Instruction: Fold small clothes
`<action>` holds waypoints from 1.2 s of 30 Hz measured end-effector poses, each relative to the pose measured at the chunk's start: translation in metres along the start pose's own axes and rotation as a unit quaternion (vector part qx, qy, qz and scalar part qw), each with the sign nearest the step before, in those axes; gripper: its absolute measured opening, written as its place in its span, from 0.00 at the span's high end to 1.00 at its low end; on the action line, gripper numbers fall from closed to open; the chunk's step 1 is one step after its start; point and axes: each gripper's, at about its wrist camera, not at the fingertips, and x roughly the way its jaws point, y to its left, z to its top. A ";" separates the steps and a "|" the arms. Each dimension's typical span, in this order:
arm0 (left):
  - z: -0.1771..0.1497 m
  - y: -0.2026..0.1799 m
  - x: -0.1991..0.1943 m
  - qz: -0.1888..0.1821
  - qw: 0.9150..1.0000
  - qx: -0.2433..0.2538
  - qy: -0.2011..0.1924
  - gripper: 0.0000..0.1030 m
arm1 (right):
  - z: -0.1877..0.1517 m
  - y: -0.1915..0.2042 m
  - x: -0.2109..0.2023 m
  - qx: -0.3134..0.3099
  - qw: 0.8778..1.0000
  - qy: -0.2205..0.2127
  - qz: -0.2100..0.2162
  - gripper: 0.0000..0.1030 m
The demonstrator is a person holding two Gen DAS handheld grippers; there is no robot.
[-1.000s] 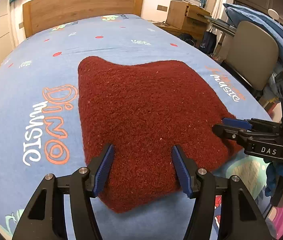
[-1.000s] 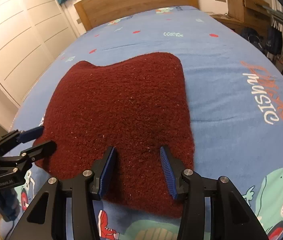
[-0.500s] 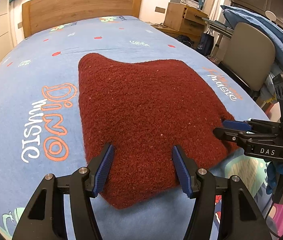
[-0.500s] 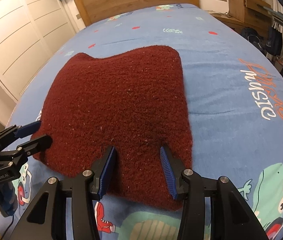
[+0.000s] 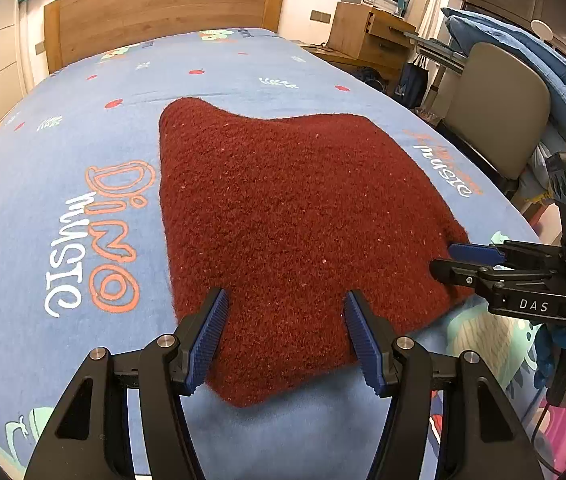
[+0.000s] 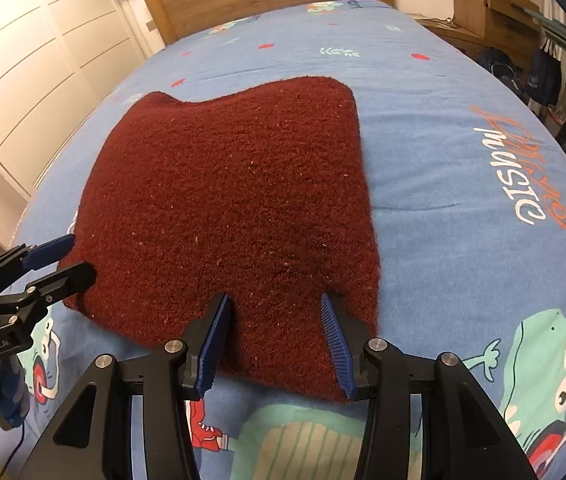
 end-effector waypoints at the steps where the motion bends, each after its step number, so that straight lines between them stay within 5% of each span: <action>1: 0.000 0.000 0.000 0.000 1.000 0.000 0.001 0.47 | 0.000 0.000 0.000 0.001 1.000 0.000 0.000 0.53; 9: 0.000 0.009 -0.011 -0.004 1.000 -0.011 0.003 0.46 | 0.003 0.003 -0.009 -0.005 1.000 0.005 -0.008 0.53; 18: 0.012 0.062 -0.035 -0.024 0.995 -0.097 -0.005 0.39 | 0.019 -0.003 -0.039 0.005 0.999 -0.045 -0.006 0.51; 24: 0.027 0.080 -0.018 -0.051 0.989 -0.137 0.017 0.33 | 0.031 -0.007 -0.029 0.010 0.999 -0.046 -0.019 0.37; 30: 0.033 0.087 0.002 -0.084 0.981 -0.170 0.036 0.26 | 0.035 -0.030 0.009 0.052 0.998 0.014 0.027 0.31; 36: 0.027 0.116 0.016 -0.141 0.962 -0.230 0.047 0.11 | 0.036 -0.053 0.035 0.103 0.987 0.047 0.112 0.22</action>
